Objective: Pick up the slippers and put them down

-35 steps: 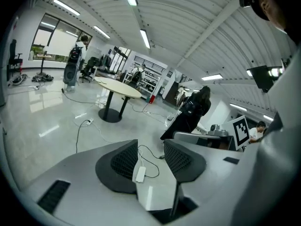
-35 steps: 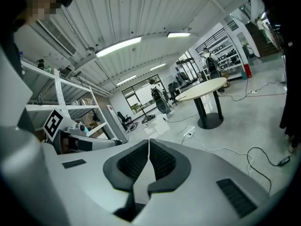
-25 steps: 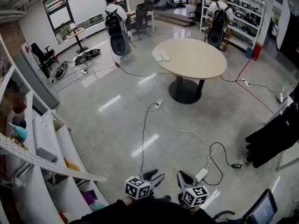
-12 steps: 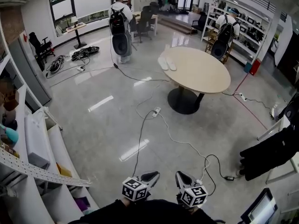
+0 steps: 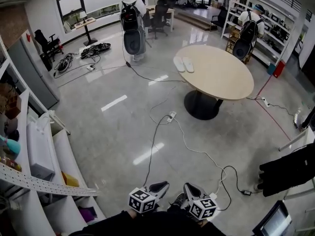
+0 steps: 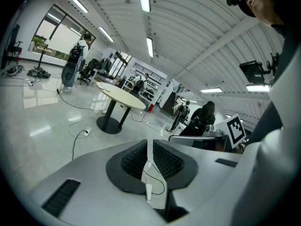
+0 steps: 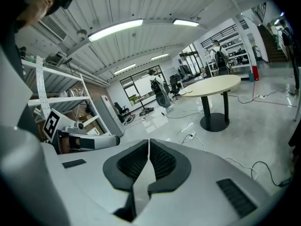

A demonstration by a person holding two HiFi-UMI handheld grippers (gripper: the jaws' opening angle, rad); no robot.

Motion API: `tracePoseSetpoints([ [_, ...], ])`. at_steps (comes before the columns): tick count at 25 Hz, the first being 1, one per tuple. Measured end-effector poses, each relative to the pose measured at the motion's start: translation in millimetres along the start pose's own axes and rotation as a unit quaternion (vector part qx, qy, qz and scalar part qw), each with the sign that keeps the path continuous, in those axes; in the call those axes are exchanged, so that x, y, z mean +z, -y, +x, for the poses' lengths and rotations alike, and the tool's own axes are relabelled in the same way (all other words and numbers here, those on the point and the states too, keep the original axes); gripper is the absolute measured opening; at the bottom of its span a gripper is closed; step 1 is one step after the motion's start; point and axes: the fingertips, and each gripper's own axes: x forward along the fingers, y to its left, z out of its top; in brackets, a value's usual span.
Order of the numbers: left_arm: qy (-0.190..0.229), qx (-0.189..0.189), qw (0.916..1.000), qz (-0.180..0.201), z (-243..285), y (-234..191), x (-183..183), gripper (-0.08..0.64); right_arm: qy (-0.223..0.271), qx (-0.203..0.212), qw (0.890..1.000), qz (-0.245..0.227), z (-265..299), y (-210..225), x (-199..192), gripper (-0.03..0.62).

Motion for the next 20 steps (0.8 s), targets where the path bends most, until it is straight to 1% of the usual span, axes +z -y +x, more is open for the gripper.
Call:
tracePoseSetpoints([
  [4, 0.007, 0.026, 0.9996, 0.007, 39.0, 2.5, 30.1, 0.032, 0.020, 0.018, 1.000, -0.004, 9.2, 44.8, 40.5, 0.021],
  [6, 0.015, 0.036, 0.9991, 0.018, 59.0, 8.9, 48.6, 0.032, 0.032, 0.025, 0.999, -0.001, 9.3, 67.6, 60.4, 0.021],
  [9, 0.024, 0.044, 0.9981, 0.035, 83.9, 21.2, 69.8, 0.032, 0.039, 0.040, 0.998, -0.001, 9.5, 91.1, 80.2, 0.021],
  [14, 0.017, 0.064, 0.9972, 0.035, 117.4, 22.5, 79.8, 0.034, 0.042, 0.060, 0.997, -0.002, 15.6, 123.0, 99.2, 0.021],
  [20, 0.009, 0.083, 0.9960, 0.031, 140.5, 14.2, 89.7, 0.034, 0.031, 0.065, 0.997, 0.018, 29.0, 152.5, 104.2, 0.021],
])
